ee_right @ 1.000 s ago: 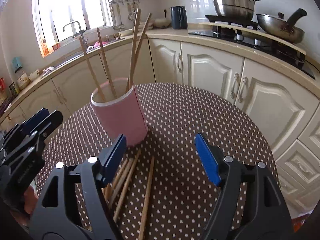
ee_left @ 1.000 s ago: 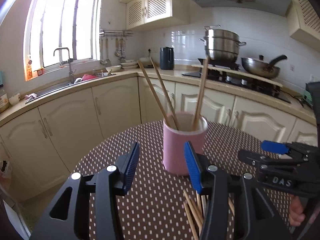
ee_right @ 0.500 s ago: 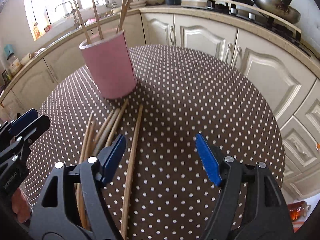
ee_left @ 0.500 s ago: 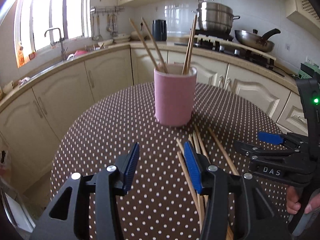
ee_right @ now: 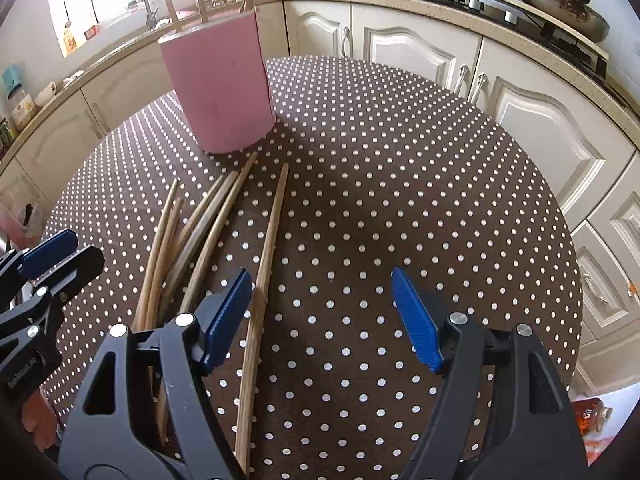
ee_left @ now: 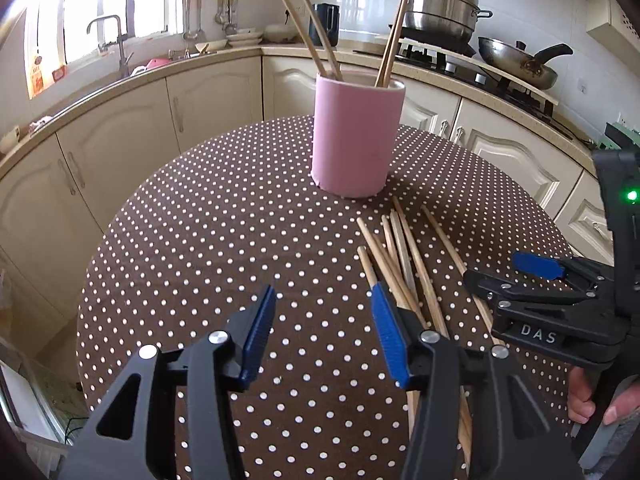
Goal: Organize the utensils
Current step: 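Close the right tool on a loose chopstick while the left tool closes on another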
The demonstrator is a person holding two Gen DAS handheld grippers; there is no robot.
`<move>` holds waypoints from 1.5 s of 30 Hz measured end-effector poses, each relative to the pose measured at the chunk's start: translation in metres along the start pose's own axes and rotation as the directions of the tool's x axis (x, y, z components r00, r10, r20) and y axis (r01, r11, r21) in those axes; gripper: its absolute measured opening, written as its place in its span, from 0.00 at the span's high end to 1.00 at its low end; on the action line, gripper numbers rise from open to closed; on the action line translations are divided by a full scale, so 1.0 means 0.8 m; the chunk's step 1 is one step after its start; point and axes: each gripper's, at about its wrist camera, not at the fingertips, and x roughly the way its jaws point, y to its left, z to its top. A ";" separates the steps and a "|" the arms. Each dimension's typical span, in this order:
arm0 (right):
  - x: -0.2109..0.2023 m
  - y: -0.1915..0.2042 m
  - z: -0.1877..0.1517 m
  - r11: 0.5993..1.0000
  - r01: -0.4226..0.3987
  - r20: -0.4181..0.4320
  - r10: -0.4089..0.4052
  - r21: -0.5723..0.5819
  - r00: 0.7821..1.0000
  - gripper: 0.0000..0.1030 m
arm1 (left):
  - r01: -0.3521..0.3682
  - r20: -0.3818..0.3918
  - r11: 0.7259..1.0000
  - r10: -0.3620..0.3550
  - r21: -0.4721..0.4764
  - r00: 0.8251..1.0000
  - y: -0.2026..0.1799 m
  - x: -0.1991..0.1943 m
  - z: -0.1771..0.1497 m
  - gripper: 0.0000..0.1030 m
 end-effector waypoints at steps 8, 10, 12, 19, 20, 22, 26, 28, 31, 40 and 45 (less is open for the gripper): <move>-0.002 0.018 -0.008 0.998 0.031 0.008 -0.030 -0.054 1.000 0.46 | 0.010 -0.021 1.000 -0.010 -0.016 1.000 0.002 0.005 -0.006 0.50; -0.005 0.027 -0.010 0.996 0.013 0.012 -0.012 -0.088 1.000 0.75 | 0.011 -0.031 1.000 -0.012 -0.019 0.999 0.002 0.007 -0.006 0.50; -0.007 0.032 -0.012 0.994 0.009 0.021 -0.007 -0.108 1.000 0.83 | 0.012 -0.040 1.000 -0.013 -0.020 0.999 0.000 0.010 -0.004 0.50; -0.014 0.012 -0.017 0.998 -0.060 0.038 0.061 -0.014 0.997 0.93 | 0.012 -0.081 1.000 -0.013 -0.015 0.997 -0.008 0.022 0.004 0.47; -0.015 0.007 -0.017 0.997 -0.076 0.039 0.076 0.004 0.996 0.93 | 0.011 -0.085 1.000 -0.012 -0.012 0.996 -0.010 0.024 0.004 0.47; -0.016 0.000 -0.018 0.995 -0.098 0.041 0.096 0.036 0.994 0.93 | 0.008 -0.097 1.000 -0.009 -0.009 0.995 -0.015 0.029 0.006 0.47; -0.016 -0.010 -0.016 0.989 -0.135 0.043 0.132 0.064 0.990 0.93 | 0.003 -0.131 1.000 -0.003 0.002 0.991 -0.024 0.043 0.010 0.47; -0.017 -0.010 -0.016 0.988 -0.140 0.043 0.137 0.068 0.990 0.93 | -0.008 -0.144 1.000 0.008 0.002 0.990 -0.030 0.049 0.012 0.46; -0.018 -0.013 -0.017 0.985 -0.155 0.044 0.152 0.080 0.987 0.93 | -0.045 -0.157 0.999 0.046 0.013 0.986 -0.039 0.056 0.018 0.45; -0.017 -0.027 -0.017 0.975 -0.195 0.047 0.190 0.107 0.981 0.94 | -0.149 -0.136 0.989 0.145 -0.021 0.980 -0.053 0.069 0.033 0.92; -0.023 -0.026 -0.018 0.973 -0.200 0.065 0.194 0.111 0.979 0.94 | -0.135 -0.117 0.989 0.127 -0.062 0.985 -0.039 0.066 0.030 0.93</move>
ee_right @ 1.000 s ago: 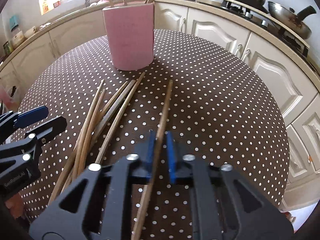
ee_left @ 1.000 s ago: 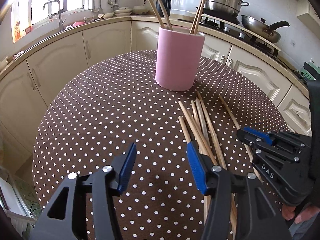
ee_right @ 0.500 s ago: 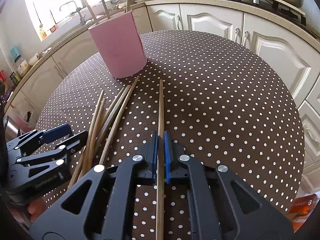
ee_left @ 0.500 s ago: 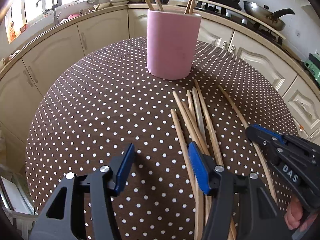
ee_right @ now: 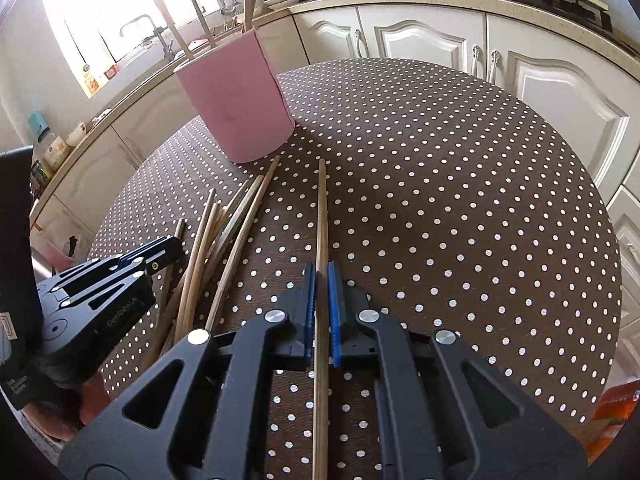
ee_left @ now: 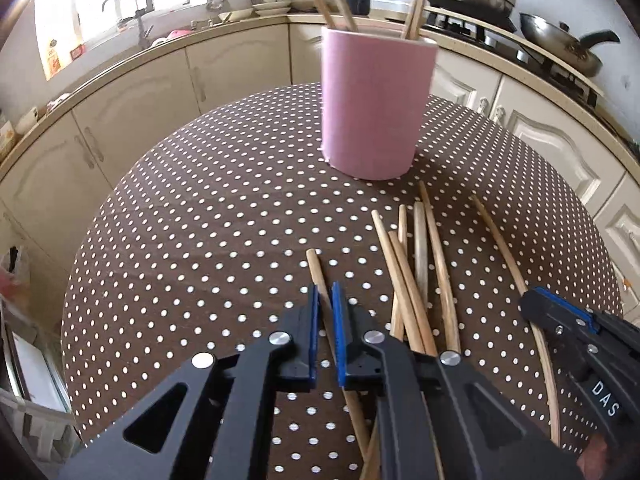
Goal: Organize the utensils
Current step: 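Close the right tool on a loose chopstick while the left tool closes on another, then raise both held chopsticks upright and lower them into the pink cup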
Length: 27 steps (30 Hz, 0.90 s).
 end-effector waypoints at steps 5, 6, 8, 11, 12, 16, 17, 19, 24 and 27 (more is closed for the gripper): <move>-0.016 0.009 0.000 0.999 -0.017 0.046 0.019 -0.029 0.999 0.94 | 0.031 0.047 0.998 -0.028 -0.056 0.998 0.026 -0.014 -0.002 0.93; -0.017 0.011 0.002 0.999 -0.020 0.050 0.021 -0.030 0.999 0.94 | 0.039 0.063 0.997 -0.035 -0.061 0.997 0.030 -0.018 -0.001 0.93; -0.023 0.012 0.004 0.999 -0.016 0.067 0.018 -0.031 0.998 0.94 | 0.051 0.107 0.997 -0.044 -0.059 0.993 0.032 -0.032 0.001 0.93; -0.031 0.011 0.008 1.000 -0.016 0.088 0.018 -0.023 0.996 0.94 | 0.053 0.168 0.997 -0.042 -0.058 0.985 0.038 -0.053 0.004 0.93; -0.034 0.012 0.009 1.000 -0.016 0.100 0.018 -0.025 0.995 0.94 | 0.057 0.192 0.997 -0.045 -0.058 0.980 0.040 -0.062 0.005 0.93; -0.050 0.015 0.015 0.999 -0.013 0.142 0.017 -0.033 0.990 0.94 | 0.045 0.248 0.997 -0.029 -0.058 0.968 0.042 -0.085 0.008 0.93; -0.052 0.014 0.016 0.999 -0.012 0.150 0.017 -0.034 0.989 0.94 | 0.045 0.256 0.997 -0.029 -0.059 0.966 0.043 -0.089 0.009 0.93; -0.058 0.014 0.019 0.999 -0.011 0.160 0.017 -0.037 0.987 0.94 | 0.045 0.271 0.997 -0.027 -0.060 0.962 0.043 -0.095 0.011 0.93; -0.069 0.014 0.025 1.000 -0.005 0.190 0.010 -0.029 0.982 0.94 | 0.049 0.299 0.997 -0.028 -0.062 0.954 0.043 -0.108 0.016 0.93; -0.078 0.016 0.028 0.999 -0.004 0.213 0.012 -0.035 0.977 0.94 | 0.049 0.314 0.997 -0.027 -0.063 0.949 0.043 -0.115 0.019 0.93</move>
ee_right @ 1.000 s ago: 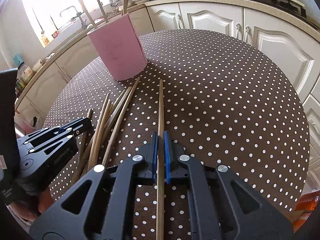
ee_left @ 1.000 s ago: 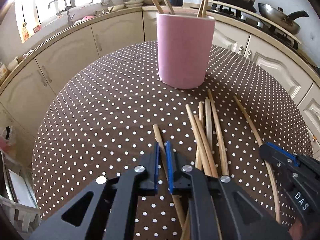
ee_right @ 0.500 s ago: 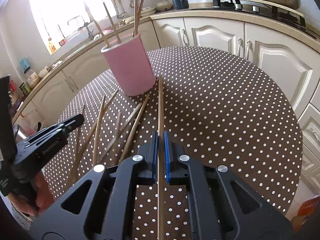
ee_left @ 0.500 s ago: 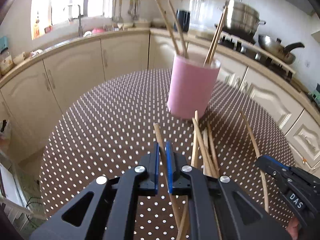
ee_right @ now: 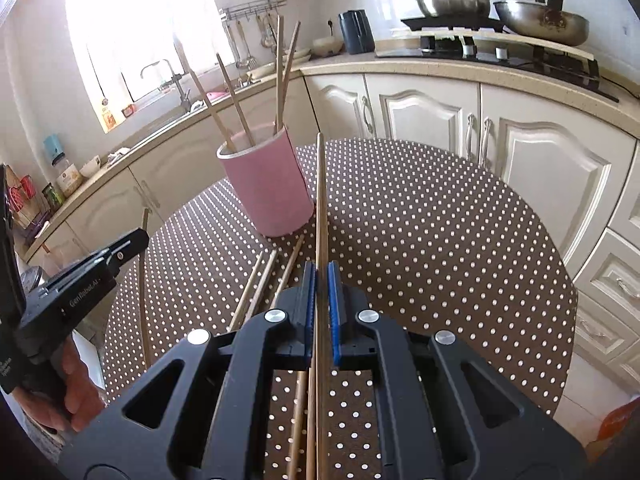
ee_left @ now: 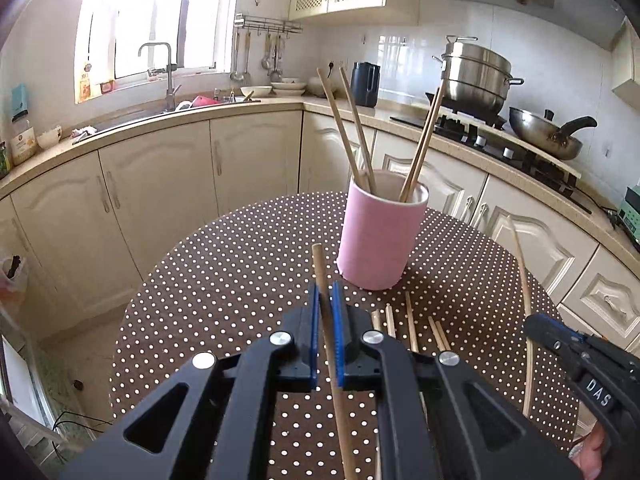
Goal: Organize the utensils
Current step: 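Raise both held chopsticks upright and lower them into the pink cup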
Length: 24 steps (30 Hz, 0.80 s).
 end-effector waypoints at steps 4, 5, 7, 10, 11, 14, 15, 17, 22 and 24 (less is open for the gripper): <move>-0.008 0.009 0.010 1.000 -0.001 0.030 0.002 -0.013 1.000 0.94 | -0.003 0.016 1.000 0.003 0.001 1.000 0.001 -0.003 0.006 0.93; -0.009 0.010 0.012 1.000 -0.005 0.034 0.005 -0.018 0.999 0.94 | -0.009 0.018 1.000 0.009 -0.004 1.000 0.003 -0.003 0.008 0.93; -0.011 0.010 0.015 1.000 -0.013 0.041 0.014 -0.025 0.999 0.94 | -0.006 0.023 1.000 0.006 -0.009 1.000 0.005 -0.005 0.012 0.94; -0.013 0.013 0.021 1.000 -0.016 0.055 0.017 -0.024 0.998 0.94 | -0.007 0.038 1.000 0.008 -0.014 0.999 0.006 -0.008 0.016 0.94; -0.014 0.014 0.023 1.000 -0.016 0.062 0.018 -0.026 0.998 0.94 | -0.007 0.040 1.000 0.008 -0.020 0.999 0.007 -0.008 0.019 0.94; -0.018 0.019 0.032 0.999 -0.019 0.082 0.022 -0.034 0.996 0.94 | -0.009 0.049 1.000 0.011 -0.029 0.999 0.009 -0.010 0.023 0.94; -0.019 0.020 0.034 0.999 -0.018 0.089 0.022 -0.035 0.996 0.94 | -0.007 0.053 1.000 0.009 -0.031 0.999 0.009 -0.010 0.025 0.94; -0.021 0.023 0.041 0.999 -0.018 0.103 0.022 -0.041 0.994 0.94 | -0.003 0.066 1.000 0.005 -0.031 0.998 0.010 -0.013 0.029 0.94; -0.024 0.026 0.057 0.999 -0.015 0.131 0.022 -0.050 0.991 0.94 | 0.003 0.105 0.999 0.001 -0.034 0.994 0.009 -0.019 0.044 0.94; -0.025 0.030 0.066 0.998 -0.015 0.144 0.023 -0.059 0.989 0.94 | 0.006 0.119 0.999 -0.002 -0.034 0.993 0.009 -0.021 0.050 0.94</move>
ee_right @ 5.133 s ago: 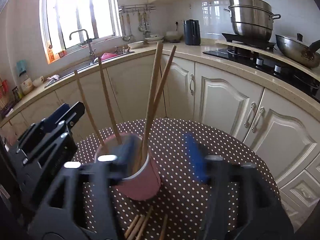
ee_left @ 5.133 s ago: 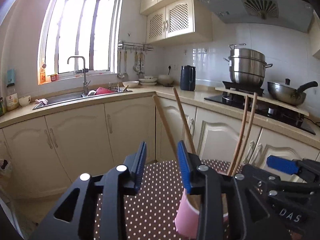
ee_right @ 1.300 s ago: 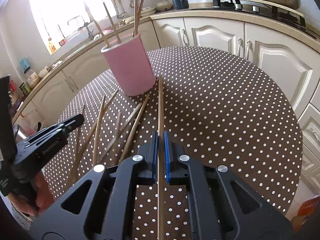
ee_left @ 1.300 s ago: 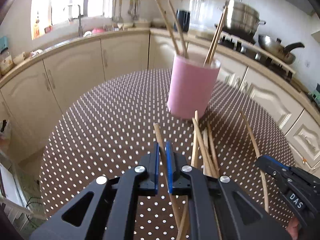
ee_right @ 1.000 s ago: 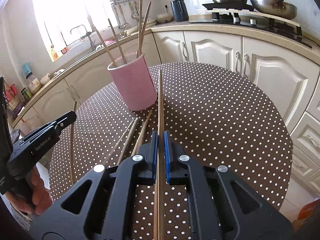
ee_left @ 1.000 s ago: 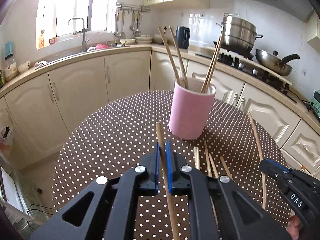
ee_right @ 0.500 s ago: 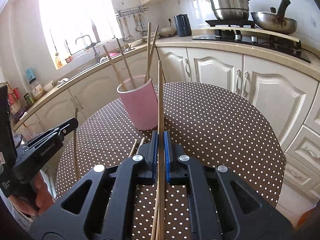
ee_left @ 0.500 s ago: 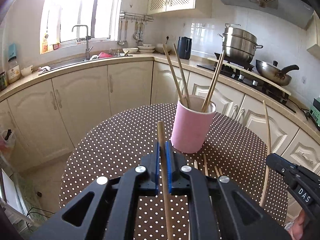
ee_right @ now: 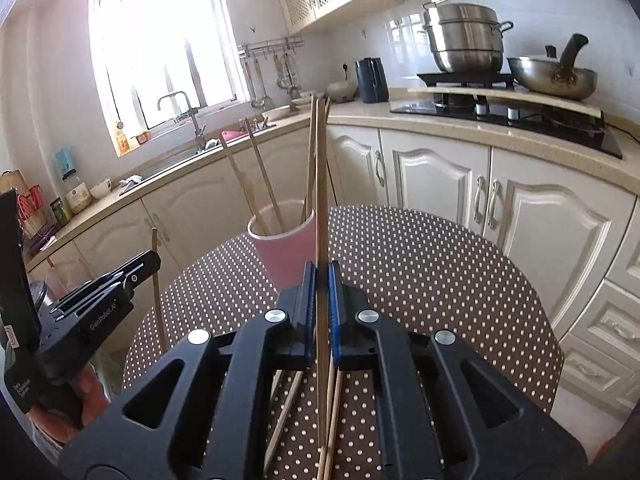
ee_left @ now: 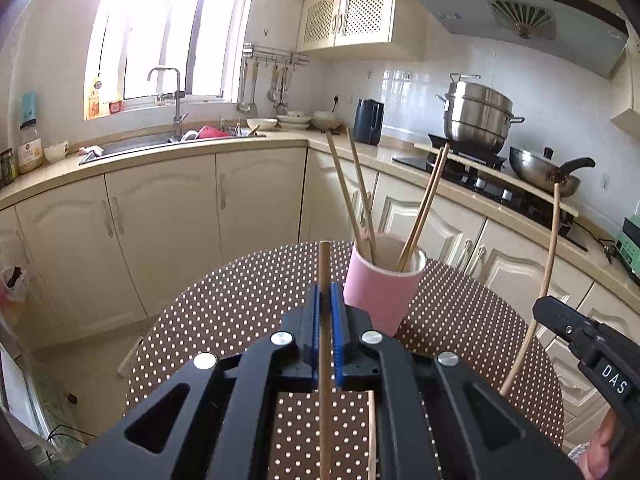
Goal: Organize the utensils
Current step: 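Raise both held chopsticks upright and lower them into the pink cup, then open both tools to release the chopsticks into the pink cup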
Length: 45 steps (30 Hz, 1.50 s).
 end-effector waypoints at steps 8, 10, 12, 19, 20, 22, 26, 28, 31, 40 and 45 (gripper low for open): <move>0.005 0.014 0.027 0.999 -0.005 0.044 0.006 -0.032 0.999 0.94 | 0.003 0.054 1.000 -0.003 0.004 0.999 -0.007 -0.001 0.029 0.94; 0.004 0.018 0.034 0.999 -0.013 0.058 0.015 -0.039 0.998 0.94 | 0.002 0.072 1.000 -0.002 0.005 0.997 -0.010 -0.001 0.038 0.94; 0.003 0.022 0.042 0.999 -0.016 0.071 0.019 -0.047 0.997 0.94 | 0.001 0.087 1.000 -0.001 -0.003 0.996 -0.012 0.000 0.046 0.94; 0.003 0.036 0.080 0.997 -0.017 0.139 0.027 -0.073 0.990 0.94 | 0.033 0.145 0.999 -0.032 -0.007 0.989 -0.023 0.000 0.083 0.94; 0.004 0.037 0.087 0.997 -0.020 0.148 0.031 -0.076 0.989 0.94 | 0.037 0.153 0.999 -0.035 -0.007 0.988 -0.025 -0.001 0.088 0.94; 0.008 0.040 0.101 0.996 -0.018 0.168 0.032 -0.084 0.985 0.94 | 0.045 0.178 0.999 -0.044 -0.001 0.983 -0.030 -0.004 0.101 0.94; 0.012 0.046 0.125 0.995 -0.027 0.204 0.045 -0.091 0.978 0.94 | 0.046 0.236 0.999 -0.048 0.014 0.971 -0.037 -0.011 0.124 0.94; 0.014 0.048 0.134 0.995 -0.025 0.221 0.045 -0.093 0.974 0.94 | 0.054 0.269 0.999 -0.054 0.009 0.962 -0.038 -0.016 0.137 0.94; 0.020 0.051 0.149 0.995 -0.022 0.244 0.045 -0.097 0.969 0.94 | 0.066 0.303 0.998 -0.064 0.004 0.951 -0.040 -0.020 0.155 0.94; 0.057 0.047 0.179 0.996 -0.012 0.264 0.035 -0.089 0.964 0.94 | 0.095 0.338 0.995 -0.093 0.011 0.937 -0.058 0.000 0.182 0.94; 0.086 0.036 0.175 0.998 -0.018 0.227 0.033 -0.068 0.973 0.94 | 0.092 0.294 0.996 -0.090 0.006 0.952 -0.061 0.031 0.178 0.94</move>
